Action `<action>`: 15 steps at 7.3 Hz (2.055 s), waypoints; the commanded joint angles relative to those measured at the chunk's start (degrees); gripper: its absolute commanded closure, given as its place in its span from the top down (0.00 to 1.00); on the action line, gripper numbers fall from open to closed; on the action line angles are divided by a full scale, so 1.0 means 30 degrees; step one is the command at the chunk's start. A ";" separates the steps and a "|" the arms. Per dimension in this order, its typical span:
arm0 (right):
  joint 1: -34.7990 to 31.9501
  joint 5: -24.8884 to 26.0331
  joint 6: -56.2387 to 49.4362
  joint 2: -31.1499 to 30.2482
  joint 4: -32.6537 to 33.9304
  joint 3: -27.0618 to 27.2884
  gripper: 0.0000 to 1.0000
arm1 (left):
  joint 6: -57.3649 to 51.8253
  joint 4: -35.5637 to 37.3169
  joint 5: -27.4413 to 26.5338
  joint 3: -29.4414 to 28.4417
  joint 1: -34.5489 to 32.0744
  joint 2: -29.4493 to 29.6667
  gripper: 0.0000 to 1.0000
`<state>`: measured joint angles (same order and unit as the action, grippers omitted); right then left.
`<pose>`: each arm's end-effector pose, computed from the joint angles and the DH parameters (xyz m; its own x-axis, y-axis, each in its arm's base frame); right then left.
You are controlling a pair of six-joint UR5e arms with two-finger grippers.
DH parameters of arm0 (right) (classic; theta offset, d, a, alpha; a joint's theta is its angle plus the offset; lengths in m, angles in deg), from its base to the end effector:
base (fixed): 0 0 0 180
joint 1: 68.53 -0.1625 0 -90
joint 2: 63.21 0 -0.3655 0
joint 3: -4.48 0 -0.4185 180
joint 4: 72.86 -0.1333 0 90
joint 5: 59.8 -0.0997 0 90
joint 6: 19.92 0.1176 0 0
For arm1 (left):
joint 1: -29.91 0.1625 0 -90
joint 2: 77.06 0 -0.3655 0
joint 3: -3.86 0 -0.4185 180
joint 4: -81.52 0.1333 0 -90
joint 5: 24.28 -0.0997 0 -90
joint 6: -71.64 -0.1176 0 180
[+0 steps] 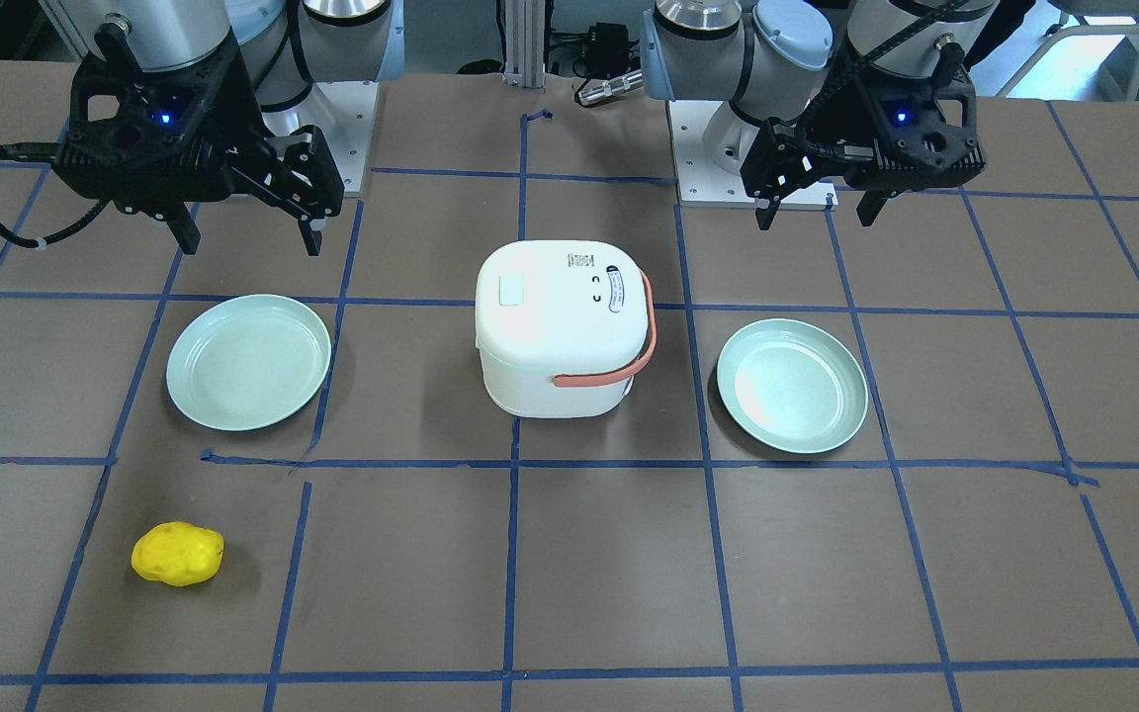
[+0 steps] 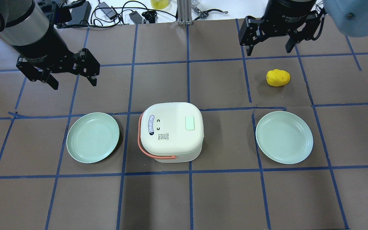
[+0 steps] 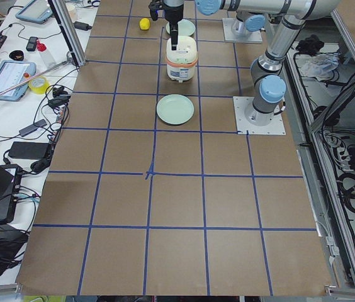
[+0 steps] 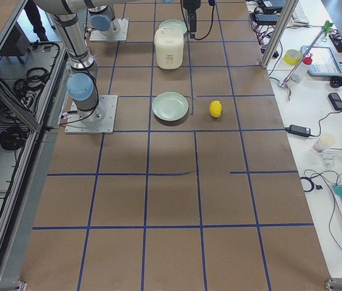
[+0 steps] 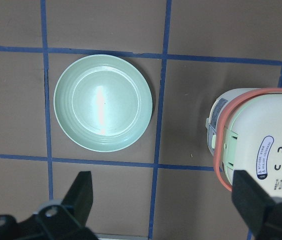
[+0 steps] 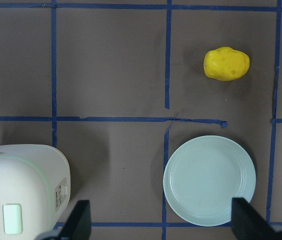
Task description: Press rice cooker button
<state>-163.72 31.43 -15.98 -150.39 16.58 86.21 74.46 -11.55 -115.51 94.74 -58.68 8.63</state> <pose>0.1794 -0.5299 0.4587 -0.9997 -0.0202 0.0155 -0.0215 0.9960 -0.0865 -0.1187 -0.4938 0.4351 -0.9970 -0.0739 -0.0211 -0.0737 0.9972 -0.0073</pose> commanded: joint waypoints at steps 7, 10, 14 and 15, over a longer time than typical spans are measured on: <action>-0.0058 -0.0380 0.0033 -0.0090 -0.0047 -0.0027 0.89 | -0.0001 0.0000 0.0000 0.0000 0.0000 0.0000 1.00; -0.0087 -0.0380 0.0033 -0.0090 -0.0017 -0.0056 0.88 | -0.0001 0.0000 0.0000 0.0000 0.0000 0.0000 1.00; -0.0087 -0.0380 0.0033 -0.0090 -0.0017 -0.0056 0.91 | -0.0001 0.0000 0.0000 0.0000 0.0000 0.0000 1.00; -0.0087 -0.0380 0.0033 -0.0090 -0.0017 -0.0056 0.91 | -0.0001 0.0000 0.0000 0.0000 0.0000 0.0000 1.00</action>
<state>-163.98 30.28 -15.88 -150.66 16.53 86.04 74.46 -11.55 -115.51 94.74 -58.68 8.63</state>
